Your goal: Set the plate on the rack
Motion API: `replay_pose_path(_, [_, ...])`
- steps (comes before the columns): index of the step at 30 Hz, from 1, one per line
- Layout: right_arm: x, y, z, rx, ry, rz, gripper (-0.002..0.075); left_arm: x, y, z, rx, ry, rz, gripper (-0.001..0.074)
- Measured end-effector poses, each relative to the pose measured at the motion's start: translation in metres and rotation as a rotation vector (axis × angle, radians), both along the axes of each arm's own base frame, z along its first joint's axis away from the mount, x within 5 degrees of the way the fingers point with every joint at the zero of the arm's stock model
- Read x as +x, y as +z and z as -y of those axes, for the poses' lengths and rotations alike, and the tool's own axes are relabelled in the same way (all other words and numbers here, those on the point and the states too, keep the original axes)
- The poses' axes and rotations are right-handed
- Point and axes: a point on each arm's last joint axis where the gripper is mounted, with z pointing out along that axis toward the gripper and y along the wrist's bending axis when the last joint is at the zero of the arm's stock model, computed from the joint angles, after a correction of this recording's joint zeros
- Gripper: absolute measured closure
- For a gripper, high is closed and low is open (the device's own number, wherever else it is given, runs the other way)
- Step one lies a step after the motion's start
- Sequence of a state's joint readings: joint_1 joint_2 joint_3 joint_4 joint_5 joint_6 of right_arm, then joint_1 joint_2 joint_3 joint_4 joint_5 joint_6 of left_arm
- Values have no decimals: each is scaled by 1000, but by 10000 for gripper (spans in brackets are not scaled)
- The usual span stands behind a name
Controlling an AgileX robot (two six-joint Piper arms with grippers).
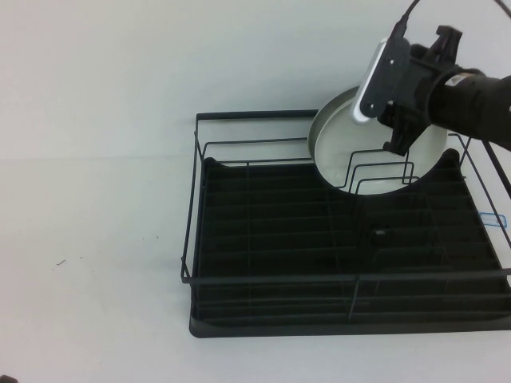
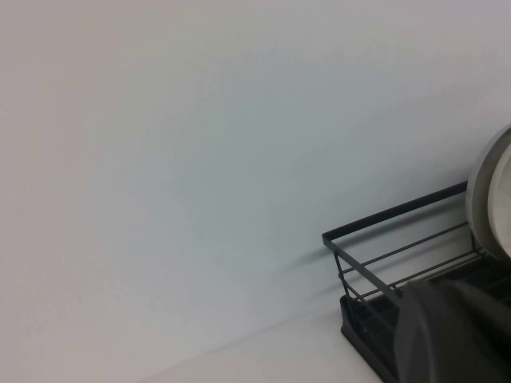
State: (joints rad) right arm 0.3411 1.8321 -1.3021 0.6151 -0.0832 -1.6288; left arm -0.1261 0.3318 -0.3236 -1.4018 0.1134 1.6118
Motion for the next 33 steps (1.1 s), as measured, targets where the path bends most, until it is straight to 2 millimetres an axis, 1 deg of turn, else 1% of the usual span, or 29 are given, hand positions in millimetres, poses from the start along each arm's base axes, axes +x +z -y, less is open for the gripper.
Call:
replay_pose_path(2, [-2, 8, 1, 24, -16, 18, 265, 0, 0, 0, 0, 0, 0, 735])
replay_pose_path(5, [-8, 28, 4, 83, -41, 57, 265, 0, 0, 0, 0, 0, 0, 735])
replay_pose_path(8, [-22, 62, 10, 188, -79, 116, 274, 0, 0, 0, 11, 1, 3, 735])
replay_pose_path(10, [-34, 89, 16, 295, -119, 160, 307, 0, 0, 0, 13, 1, 4, 735])
replay_pose_path(12, [-48, 114, 23, 412, -157, 195, 377, 0, 0, 0, 13, 1, 4, 735])
replay_pose_path(14, [-65, 140, 31, 565, -197, 217, 475, 0, 0, 0, 14, 1, 4, 735])
replay_pose_path(16, [-87, 164, 40, 713, -223, 234, 605, 0, 0, 0, 14, 1, 4, 735])
replay_pose_path(18, [-110, 181, 49, 805, -227, 253, 671, 0, 0, 0, 14, 1, 4, 735])
replay_pose_path(19, [-121, 184, 52, 837, -224, 252, 691, 0, 0, 0, 14, 0, 4, 735])
replay_pose_path(21, [-140, 183, 57, 867, -206, 232, 706, 0, -1, 0, 15, -2, 0, 735])
replay_pose_path(23, [-157, 171, 59, 868, -183, 189, 707, 1, -5, 0, 16, -2, -10, 735])
replay_pose_path(28, [-199, 113, 65, 833, -149, 30, 707, 1, -6, 1, 15, -4, -16, 735])
replay_pose_path(31, [-228, 84, 68, 822, -104, -43, 707, 1, -6, 1, 15, -4, -16, 735])
replay_pose_path(33, [-247, 69, 71, 816, -63, -76, 707, 1, -6, 1, 15, -4, -16, 735])
